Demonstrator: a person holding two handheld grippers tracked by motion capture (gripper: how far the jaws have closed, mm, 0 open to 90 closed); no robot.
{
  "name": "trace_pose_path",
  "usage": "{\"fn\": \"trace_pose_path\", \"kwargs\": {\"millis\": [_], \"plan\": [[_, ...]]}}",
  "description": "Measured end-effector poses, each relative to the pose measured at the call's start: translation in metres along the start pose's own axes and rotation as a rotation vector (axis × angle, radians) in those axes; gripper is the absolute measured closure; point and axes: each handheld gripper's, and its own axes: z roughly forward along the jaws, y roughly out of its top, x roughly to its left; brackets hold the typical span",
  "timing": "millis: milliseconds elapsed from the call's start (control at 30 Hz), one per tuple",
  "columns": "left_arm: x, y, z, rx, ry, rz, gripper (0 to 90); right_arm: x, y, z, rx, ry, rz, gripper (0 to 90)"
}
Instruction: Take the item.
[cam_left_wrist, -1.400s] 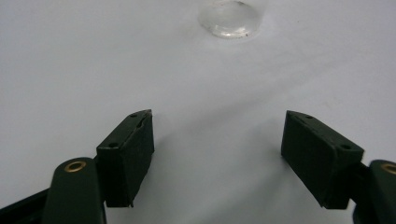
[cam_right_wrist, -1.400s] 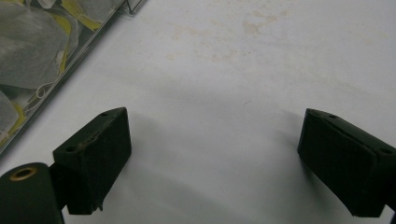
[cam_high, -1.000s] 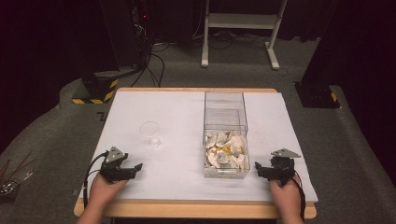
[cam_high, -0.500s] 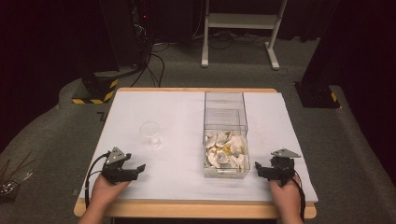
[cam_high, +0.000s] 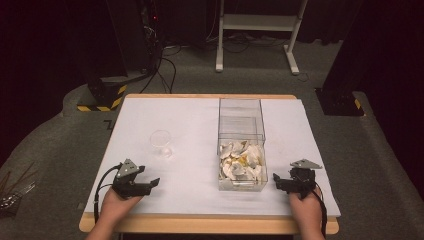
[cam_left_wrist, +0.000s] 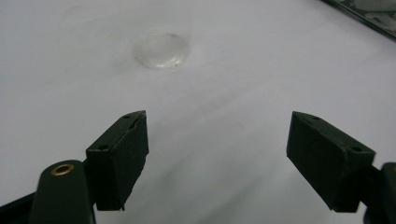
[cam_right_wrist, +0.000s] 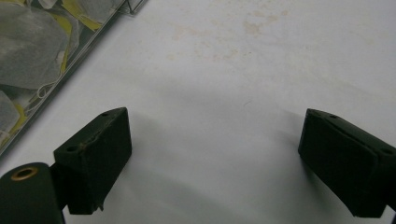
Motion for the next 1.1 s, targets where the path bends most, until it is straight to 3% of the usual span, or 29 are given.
{"fn": "trace_pose_path", "kwargs": {"millis": [333,867,1100], "plan": [[-0.009,0.006,-0.007,-0.029,-0.008,0.013,21.8,0.0,0.0,0.0,-0.001,-0.001,-0.001,9.4],[-0.022,0.019,-0.004,-0.051,-0.039,0.043,22.9,0.001,0.0,0.0,-0.004,-0.008,-0.007,9.7],[-0.025,0.025,0.0,-0.061,-0.059,0.031,22.9,0.001,0.0,0.0,-0.002,-0.006,-0.002,9.6]]}}
